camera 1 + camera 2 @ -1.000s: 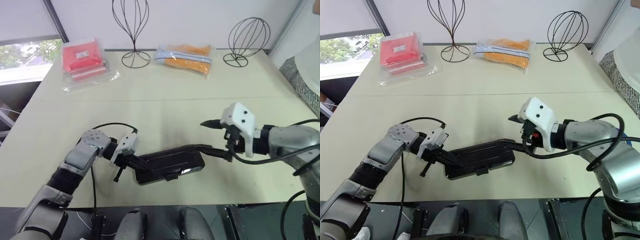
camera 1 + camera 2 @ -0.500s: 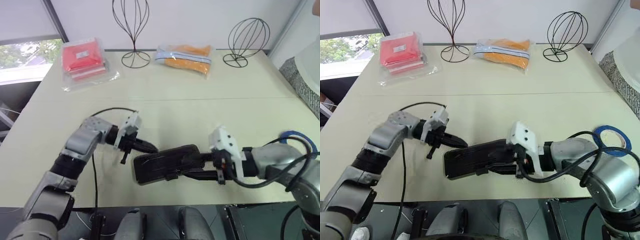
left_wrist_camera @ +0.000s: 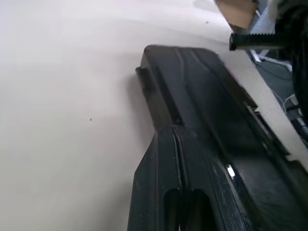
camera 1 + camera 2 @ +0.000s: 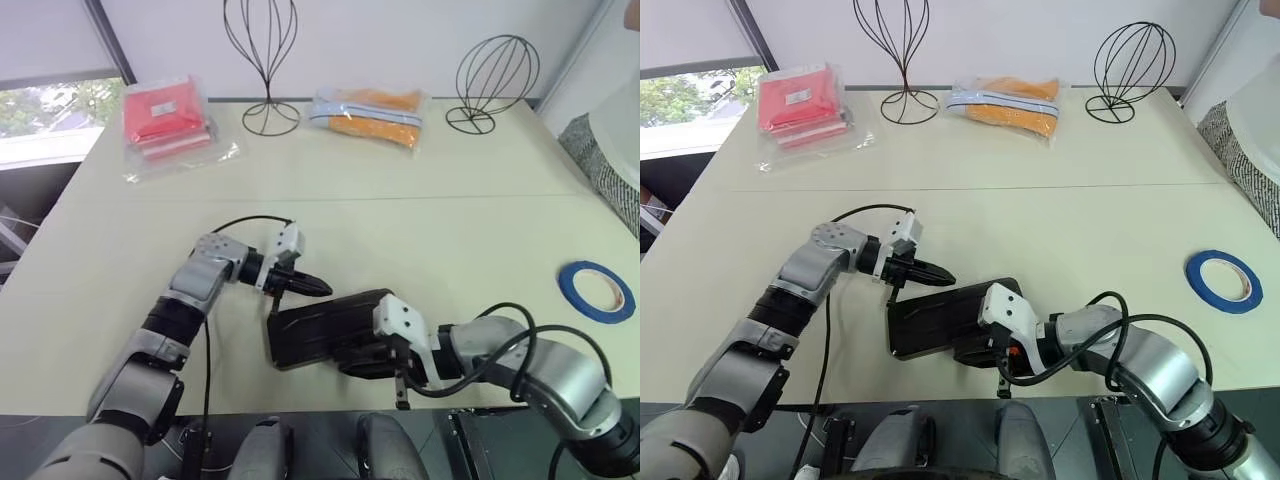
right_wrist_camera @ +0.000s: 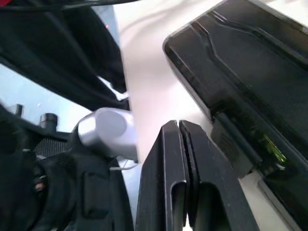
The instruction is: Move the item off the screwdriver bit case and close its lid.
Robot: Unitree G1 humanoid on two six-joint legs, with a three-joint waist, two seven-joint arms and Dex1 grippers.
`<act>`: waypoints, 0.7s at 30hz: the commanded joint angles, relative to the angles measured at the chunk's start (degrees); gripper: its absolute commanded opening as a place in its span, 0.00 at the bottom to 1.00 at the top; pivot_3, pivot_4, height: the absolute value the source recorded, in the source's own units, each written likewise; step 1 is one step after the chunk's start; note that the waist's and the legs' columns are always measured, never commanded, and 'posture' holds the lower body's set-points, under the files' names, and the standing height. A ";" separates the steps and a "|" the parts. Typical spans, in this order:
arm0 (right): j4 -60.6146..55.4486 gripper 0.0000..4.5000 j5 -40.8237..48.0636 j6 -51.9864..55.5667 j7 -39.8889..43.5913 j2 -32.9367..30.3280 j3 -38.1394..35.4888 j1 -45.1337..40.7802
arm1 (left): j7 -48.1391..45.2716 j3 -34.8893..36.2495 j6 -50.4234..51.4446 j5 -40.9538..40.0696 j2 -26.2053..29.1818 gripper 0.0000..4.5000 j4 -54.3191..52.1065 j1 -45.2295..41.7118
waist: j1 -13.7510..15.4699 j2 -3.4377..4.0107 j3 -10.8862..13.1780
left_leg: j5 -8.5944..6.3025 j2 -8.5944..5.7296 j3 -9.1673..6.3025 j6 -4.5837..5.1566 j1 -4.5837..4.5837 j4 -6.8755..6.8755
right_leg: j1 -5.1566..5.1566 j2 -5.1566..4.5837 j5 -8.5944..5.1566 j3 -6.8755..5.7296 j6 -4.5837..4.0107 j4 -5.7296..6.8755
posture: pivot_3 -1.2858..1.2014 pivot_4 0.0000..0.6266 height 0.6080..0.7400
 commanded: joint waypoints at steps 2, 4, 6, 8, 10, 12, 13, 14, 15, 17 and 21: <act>1.10 0.01 -4.55 -3.28 -3.31 1.17 1.61 0.80 | 0.82 -0.61 -2.49 1.34 -1.66 0.00 0.14 0.17 | -0.01 0.00 0.00 | 0.00 0.00 -0.01 0.00 0.01 0.00 | 0.00 0.00 0.00 -0.01 0.00 0.00 | 0.52 0.24 1.00; 2.22 0.01 -6.42 -4.09 -4.56 1.56 2.14 1.12 | 1.15 -1.01 -3.27 1.93 -2.34 0.00 0.62 0.50 | -0.04 0.00 0.00 | 0.00 0.00 -0.01 0.00 0.01 0.00 | 0.00 0.00 0.00 -0.01 0.00 0.01 | 0.52 0.24 1.00; 2.91 0.01 -7.45 -4.82 -5.33 1.94 1.93 1.52 | 1.24 -1.48 -3.95 2.40 -2.89 0.00 0.80 0.99 | -0.05 -0.01 -0.01 | 0.00 0.00 -0.01 0.00 0.04 0.00 | 0.02 0.00 0.00 0.00 0.00 0.01 | 0.52 0.24 1.00; 3.57 0.01 -8.36 -5.35 -5.95 2.20 1.76 1.75 | 1.13 -2.01 -4.56 2.81 -3.27 0.00 0.88 1.57 | -0.07 0.00 -0.01 | 0.00 0.00 -0.01 0.00 0.09 0.00 | 0.06 0.00 0.00 0.00 0.00 0.01 | 0.52 0.24 1.00; 4.24 0.01 -9.62 -6.17 -6.54 2.24 1.93 2.09 | 1.24 -2.61 -5.46 3.49 -3.83 0.00 1.41 2.19 | -0.06 0.00 -0.03 | 0.00 0.00 -0.02 0.00 0.14 0.00 | 0.13 0.00 0.00 -0.01 0.00 0.01 | 0.52 0.24 1.00; 4.66 0.01 -10.69 -6.75 -7.11 2.23 2.14 2.46 | 1.35 -3.04 -6.18 4.10 -4.31 0.00 2.22 2.52 | -0.05 -0.03 -0.06 | 0.00 0.00 -0.02 0.00 0.22 0.00 | 0.23 0.00 0.00 -0.01 0.00 0.00 | 0.52 0.24 1.00; 4.82 0.01 -11.29 -7.00 -7.35 2.13 2.29 2.61 | 1.31 -3.27 -6.47 4.36 -4.45 0.00 2.45 2.68 | -0.05 -0.05 -0.08 | 0.00 0.00 -0.03 0.00 0.25 0.01 | 0.27 0.00 0.00 -0.02 0.00 -0.01 | 0.52 0.24 1.00; 5.13 0.01 -12.14 -7.30 -7.72 2.07 2.48 2.69 | 1.23 -3.55 -6.84 4.70 -4.57 0.00 2.76 2.85 | -0.05 -0.06 -0.09 | 0.00 0.00 -0.03 0.00 0.29 0.01 | 0.31 0.00 0.00 -0.02 0.00 -0.01 | 0.52 0.24 1.00; 5.33 0.01 -12.77 -7.56 -8.03 2.07 2.58 2.83 | 1.18 -3.80 -7.11 4.97 -4.67 0.00 3.02 3.03 | -0.05 -0.08 -0.12 | 0.00 0.00 -0.04 0.00 0.33 0.02 | 0.35 0.00 0.00 -0.02 0.00 -0.02 | 0.52 0.24 1.00; 5.69 0.01 -13.99 -8.25 -8.65 2.20 2.75 3.06 | 1.23 -4.25 -7.82 5.59 -4.78 0.00 3.65 3.36 | -0.05 -0.15 -0.19 | 0.00 0.00 -0.05 0.00 0.39 0.02 | 0.40 0.00 0.00 -0.02 0.00 -0.01 | 0.52 0.24 1.00; 5.67 0.01 -15.15 -8.78 -9.48 2.74 2.91 3.56 | 0.99 -4.91 -9.28 6.51 -4.34 0.00 4.42 4.12 | -0.05 -0.25 -0.30 | 0.00 0.01 -0.06 0.01 0.64 0.01 | 0.64 0.00 -0.01 -0.01 -0.01 -0.02 | 0.52 0.24 1.00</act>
